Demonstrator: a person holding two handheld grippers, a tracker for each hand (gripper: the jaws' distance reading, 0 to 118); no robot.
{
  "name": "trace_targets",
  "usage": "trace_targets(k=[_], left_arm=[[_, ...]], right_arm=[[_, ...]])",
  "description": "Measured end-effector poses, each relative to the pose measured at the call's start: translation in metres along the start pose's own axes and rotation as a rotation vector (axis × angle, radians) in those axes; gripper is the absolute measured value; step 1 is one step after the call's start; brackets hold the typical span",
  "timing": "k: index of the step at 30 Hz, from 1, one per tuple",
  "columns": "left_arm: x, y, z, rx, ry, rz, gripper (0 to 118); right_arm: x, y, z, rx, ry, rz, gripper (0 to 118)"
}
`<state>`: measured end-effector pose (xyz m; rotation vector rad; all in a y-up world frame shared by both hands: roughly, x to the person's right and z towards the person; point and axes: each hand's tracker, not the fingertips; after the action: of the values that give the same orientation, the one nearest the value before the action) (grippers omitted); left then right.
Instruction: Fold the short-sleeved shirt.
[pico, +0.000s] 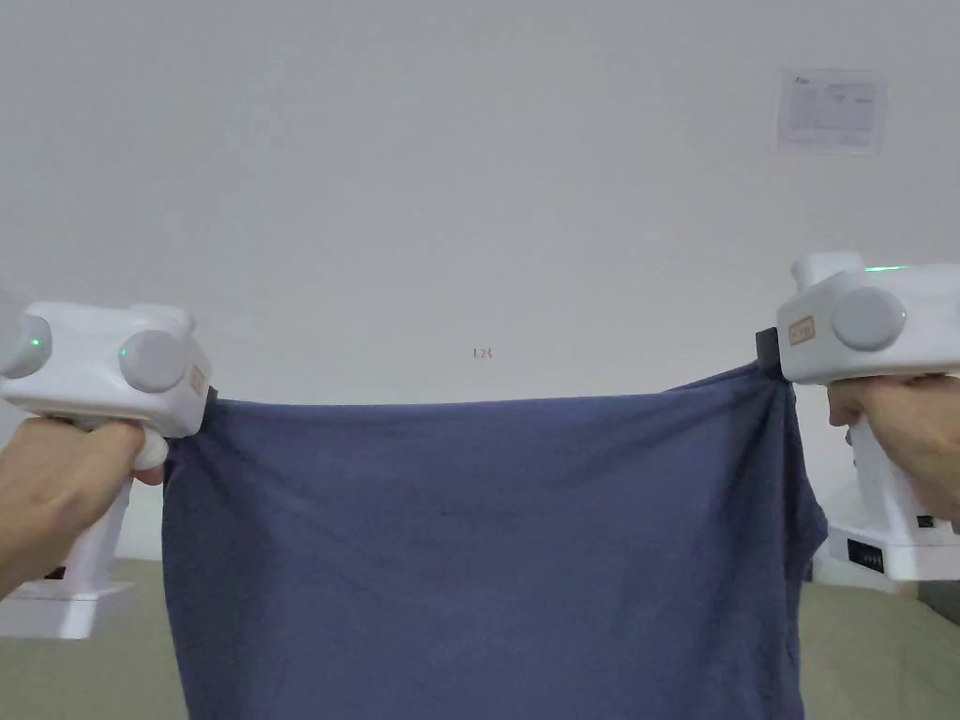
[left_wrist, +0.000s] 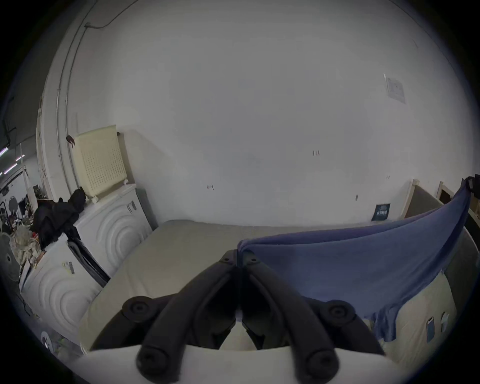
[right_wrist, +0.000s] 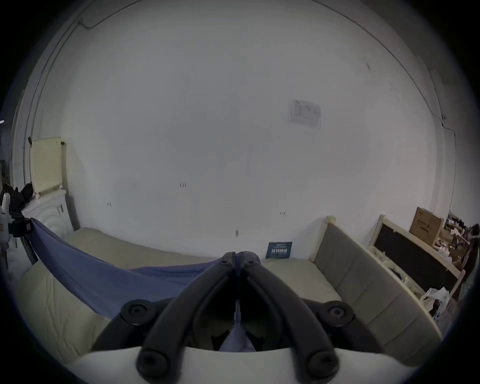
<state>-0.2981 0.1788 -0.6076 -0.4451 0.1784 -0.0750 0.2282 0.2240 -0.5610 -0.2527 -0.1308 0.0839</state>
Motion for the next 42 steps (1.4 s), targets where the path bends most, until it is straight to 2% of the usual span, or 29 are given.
trace_targets(k=[5,8,11,13,14,17,20,26,32,35,42], left_arm=[[0.01,-0.082,-0.024,-0.1,-0.035,-0.035,2],[0.004,-0.143,-0.02,-0.143,-0.048,-0.066,2],[0.0,-0.206,0.0,-0.205,-0.074,-0.06,2],[-0.01,-0.245,0.014,-0.232,-0.091,-0.062,2],[-0.013,-0.264,0.009,-0.248,-0.116,-0.038,2],[-0.026,-0.316,0.033,-0.308,-0.128,-0.083,2],[-0.043,-0.362,0.065,-0.339,-0.144,-0.04,2],[-0.067,-0.434,0.145,-0.376,-0.17,-0.022,2],[-0.086,-0.483,0.198,-0.404,-0.195,-0.02,2],[-0.088,-0.498,0.214,-0.417,-0.202,-0.036,2],[-0.086,-0.505,0.213,-0.432,-0.206,-0.008,2]], right_arm=[[-0.008,-0.098,-0.001,-0.114,0.038,0.02,0],[-0.006,-0.163,0.021,-0.175,0.072,-0.02,0],[-0.002,-0.224,0.047,-0.261,0.097,-0.026,0],[0.0,-0.261,0.069,-0.303,0.102,-0.039,0],[0.001,-0.28,0.083,-0.305,0.115,-0.073,0],[0.001,-0.329,0.126,-0.358,0.136,-0.063,0],[0.004,-0.37,0.178,-0.397,0.159,-0.07,0],[0.005,-0.432,0.267,-0.44,0.188,-0.08,0],[0.007,-0.464,0.334,-0.463,0.204,-0.065,0],[0.01,-0.473,0.346,-0.475,0.206,-0.091,0],[0.006,-0.486,0.343,-0.51,0.192,-0.095,0]])
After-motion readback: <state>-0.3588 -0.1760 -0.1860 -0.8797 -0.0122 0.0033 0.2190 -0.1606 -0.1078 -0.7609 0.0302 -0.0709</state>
